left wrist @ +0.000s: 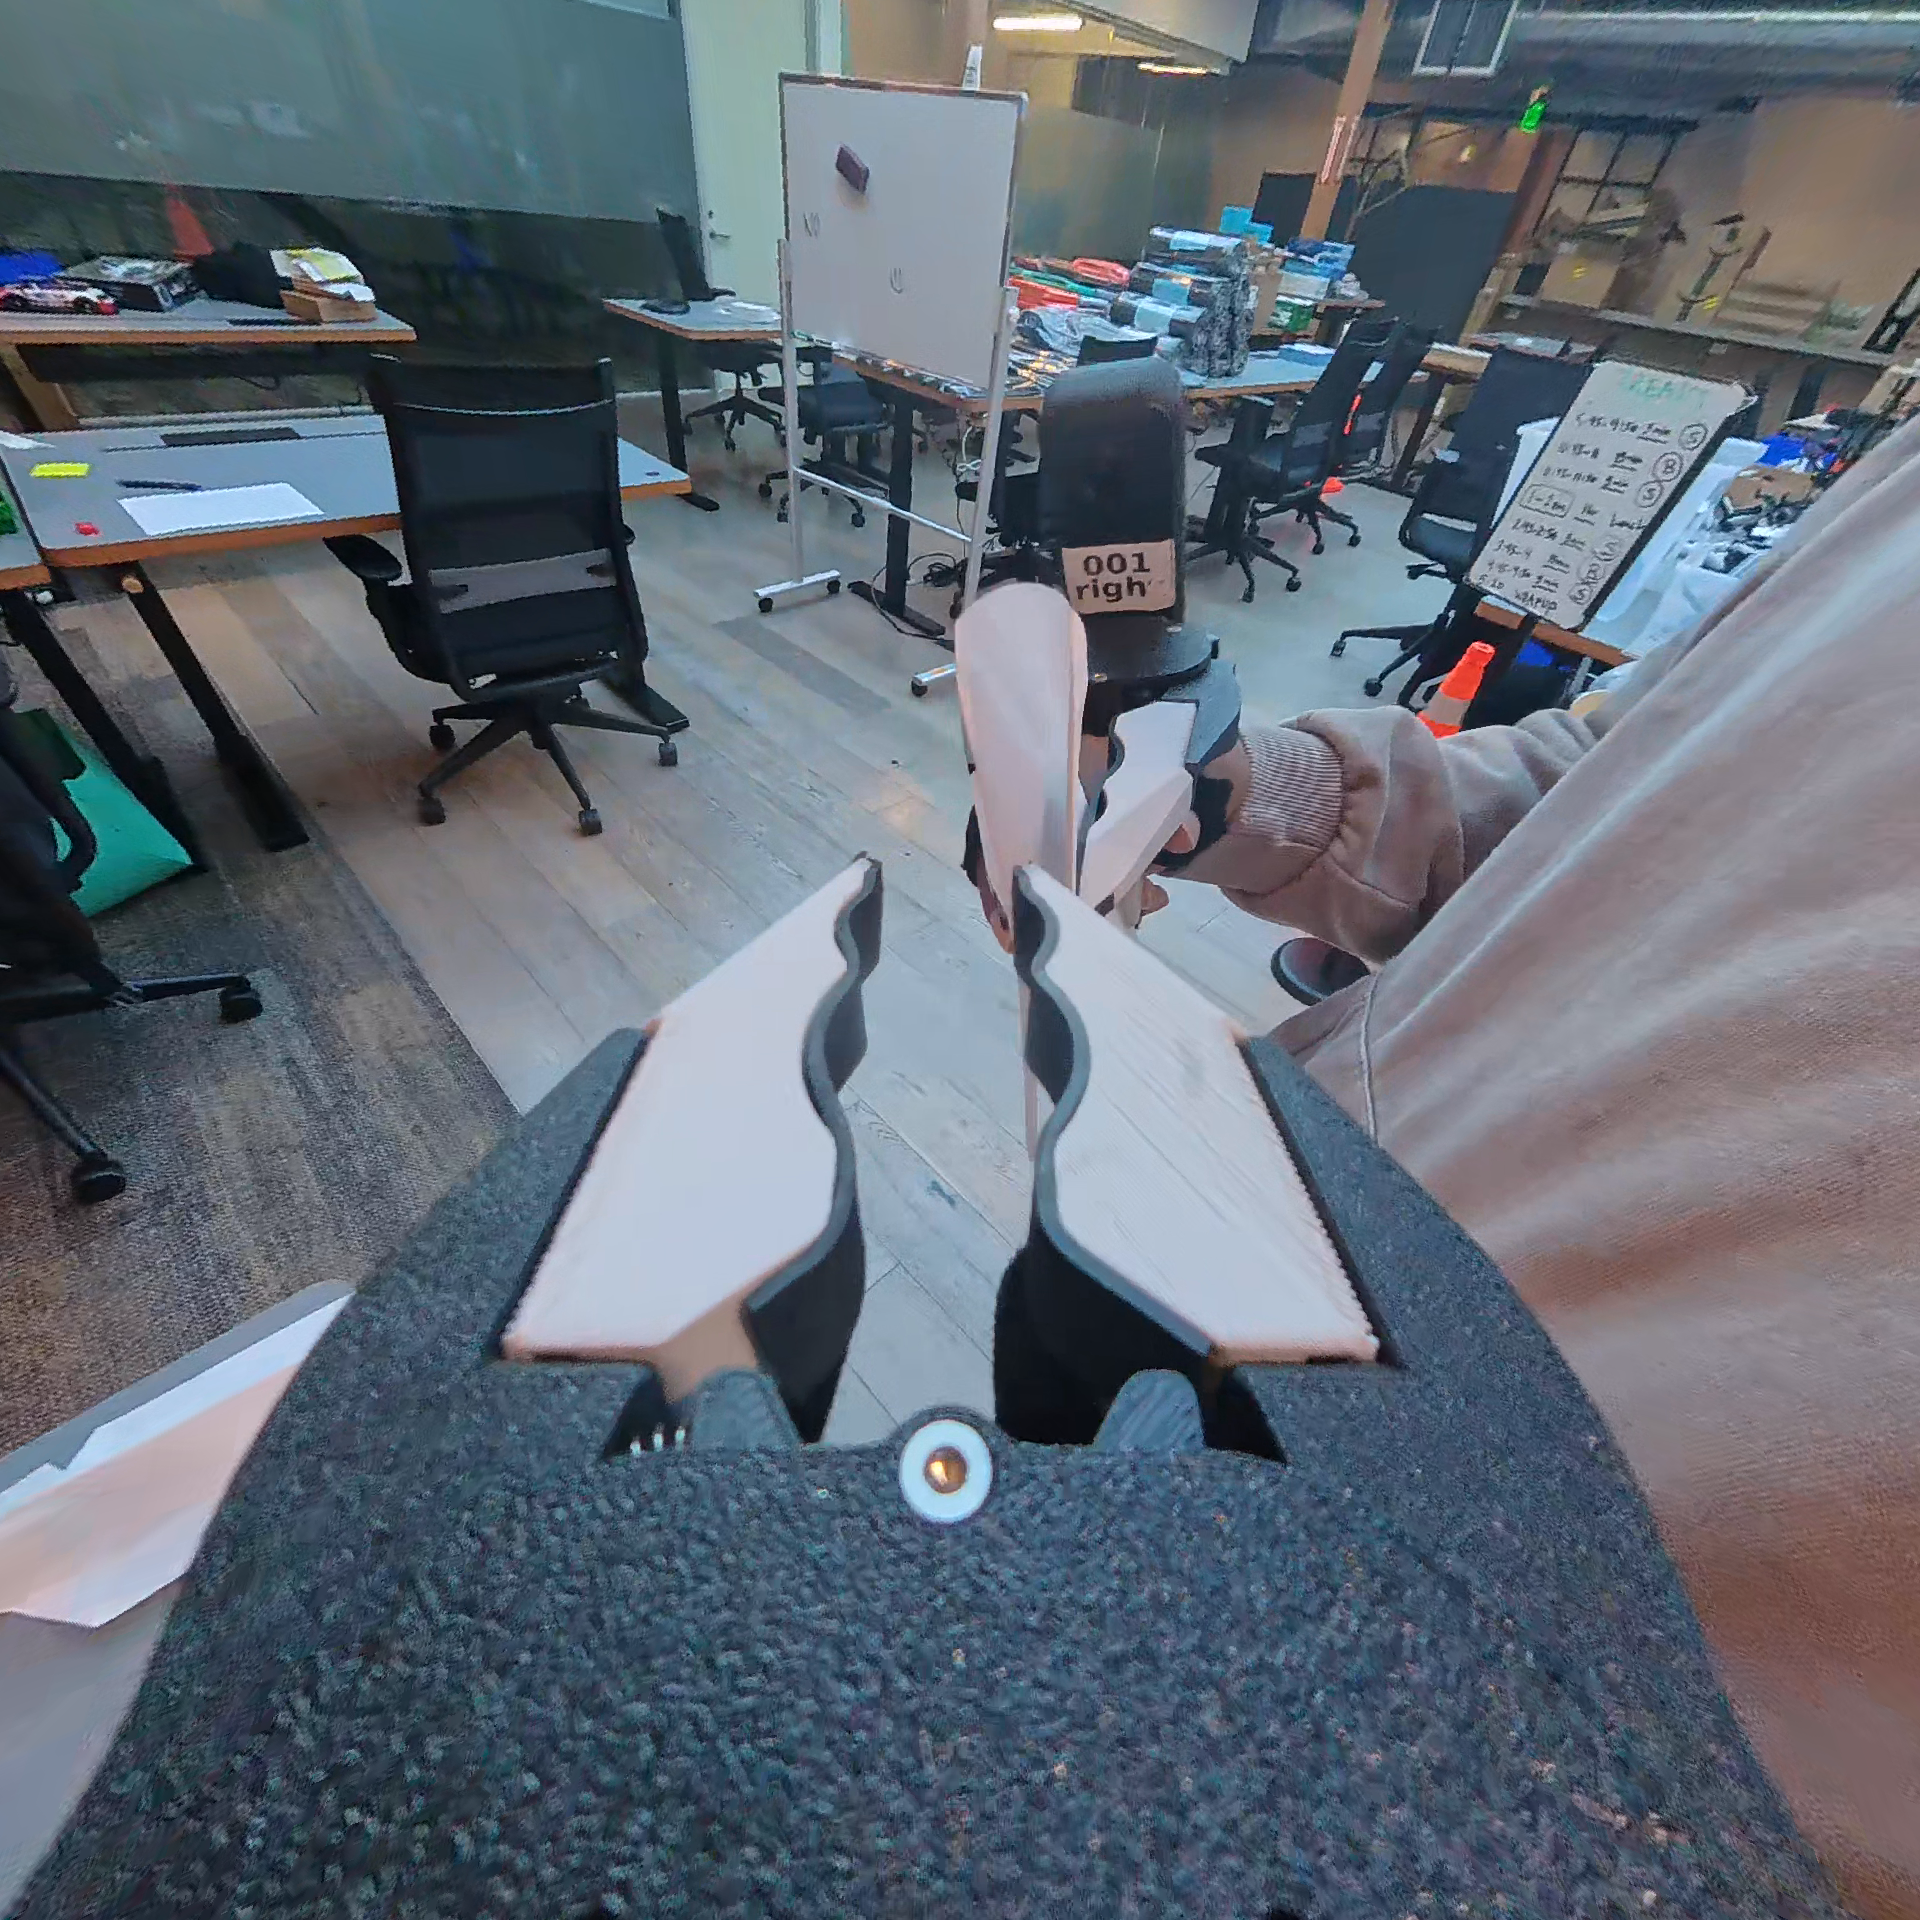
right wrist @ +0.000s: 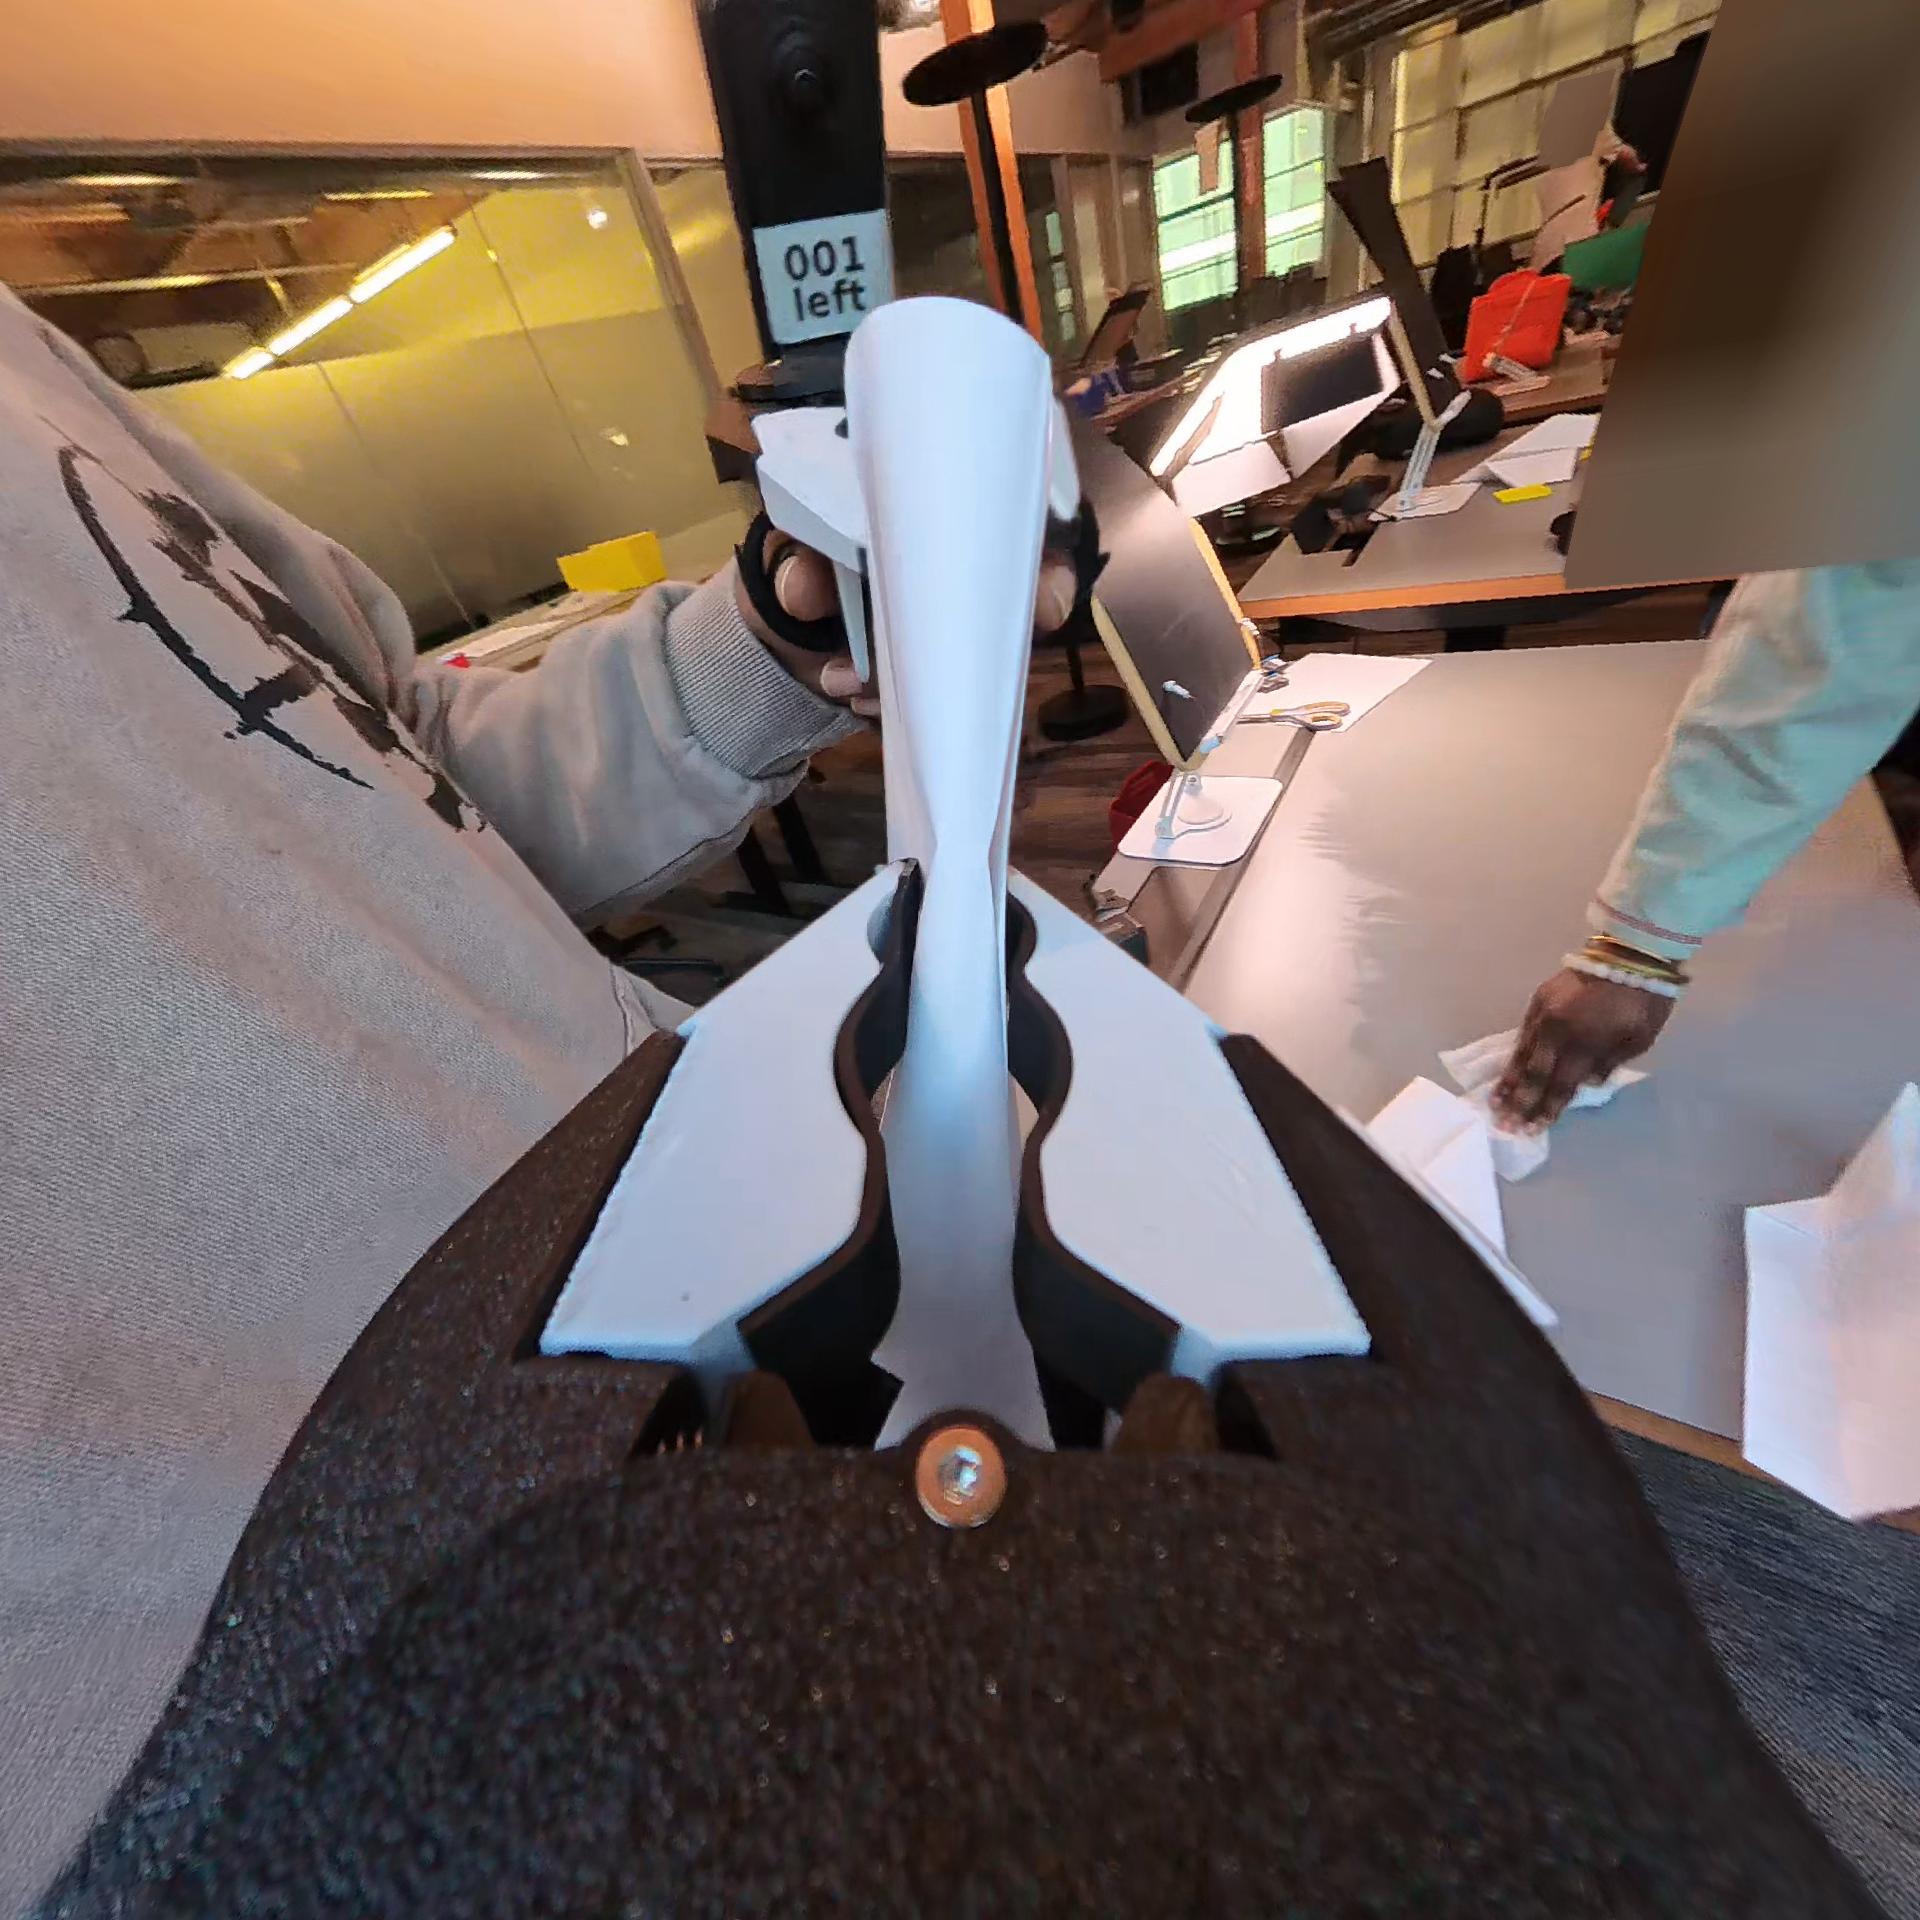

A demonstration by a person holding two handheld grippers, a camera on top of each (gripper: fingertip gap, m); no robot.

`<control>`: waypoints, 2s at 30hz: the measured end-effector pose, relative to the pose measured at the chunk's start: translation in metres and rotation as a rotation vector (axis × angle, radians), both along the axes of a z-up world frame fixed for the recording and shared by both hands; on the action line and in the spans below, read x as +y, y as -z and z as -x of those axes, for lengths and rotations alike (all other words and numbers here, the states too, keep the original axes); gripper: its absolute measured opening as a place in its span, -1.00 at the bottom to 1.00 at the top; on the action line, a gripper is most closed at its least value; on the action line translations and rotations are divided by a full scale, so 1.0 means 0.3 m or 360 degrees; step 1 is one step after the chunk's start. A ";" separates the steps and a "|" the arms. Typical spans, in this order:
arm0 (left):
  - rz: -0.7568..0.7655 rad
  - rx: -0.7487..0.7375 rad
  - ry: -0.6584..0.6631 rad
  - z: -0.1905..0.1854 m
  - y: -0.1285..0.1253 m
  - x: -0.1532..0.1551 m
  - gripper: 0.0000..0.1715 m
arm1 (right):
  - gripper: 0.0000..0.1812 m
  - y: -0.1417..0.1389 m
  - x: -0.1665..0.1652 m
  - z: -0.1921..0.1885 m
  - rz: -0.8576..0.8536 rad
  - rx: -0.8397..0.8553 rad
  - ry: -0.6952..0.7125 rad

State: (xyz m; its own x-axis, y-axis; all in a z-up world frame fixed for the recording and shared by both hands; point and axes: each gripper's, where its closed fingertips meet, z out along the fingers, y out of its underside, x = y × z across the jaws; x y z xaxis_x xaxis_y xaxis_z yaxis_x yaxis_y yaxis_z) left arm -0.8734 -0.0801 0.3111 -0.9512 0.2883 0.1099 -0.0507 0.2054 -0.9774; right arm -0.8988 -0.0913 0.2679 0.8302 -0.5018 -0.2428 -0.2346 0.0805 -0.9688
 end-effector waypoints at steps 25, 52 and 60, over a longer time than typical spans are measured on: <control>0.0312 0.0307 -0.0418 -0.339 -0.023 0.874 -1.00 | -0.35 0.019 0.911 -0.512 0.0293 -0.0157 -0.0309; 0.0382 0.0287 -0.1647 -0.614 0.086 0.835 -1.00 | -0.16 -0.031 0.733 -0.765 0.0558 -0.0352 -0.0670; 0.0366 0.0341 -0.1366 -0.582 0.095 0.612 -1.00 | 0.12 0.084 0.722 -0.706 0.0361 -0.0089 -0.0874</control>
